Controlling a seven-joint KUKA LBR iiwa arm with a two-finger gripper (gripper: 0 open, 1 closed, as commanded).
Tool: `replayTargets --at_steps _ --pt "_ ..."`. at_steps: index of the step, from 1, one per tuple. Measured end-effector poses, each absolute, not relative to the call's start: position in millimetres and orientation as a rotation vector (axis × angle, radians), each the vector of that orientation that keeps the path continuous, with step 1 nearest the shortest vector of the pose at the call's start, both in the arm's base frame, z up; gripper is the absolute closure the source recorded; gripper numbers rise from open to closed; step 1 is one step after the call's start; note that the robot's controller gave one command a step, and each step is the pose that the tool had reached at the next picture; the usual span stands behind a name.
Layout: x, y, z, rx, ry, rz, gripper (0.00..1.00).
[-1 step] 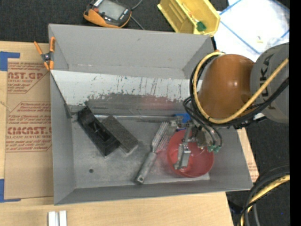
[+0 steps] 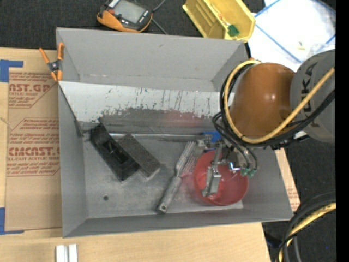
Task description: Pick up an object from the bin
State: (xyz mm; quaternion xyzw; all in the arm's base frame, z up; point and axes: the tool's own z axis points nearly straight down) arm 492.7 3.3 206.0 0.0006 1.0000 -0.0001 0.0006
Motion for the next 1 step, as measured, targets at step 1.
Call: replayTargets --at_steps 1 --pt "502.9 -5.0 163.4 0.080 3.141 0.001 0.00"
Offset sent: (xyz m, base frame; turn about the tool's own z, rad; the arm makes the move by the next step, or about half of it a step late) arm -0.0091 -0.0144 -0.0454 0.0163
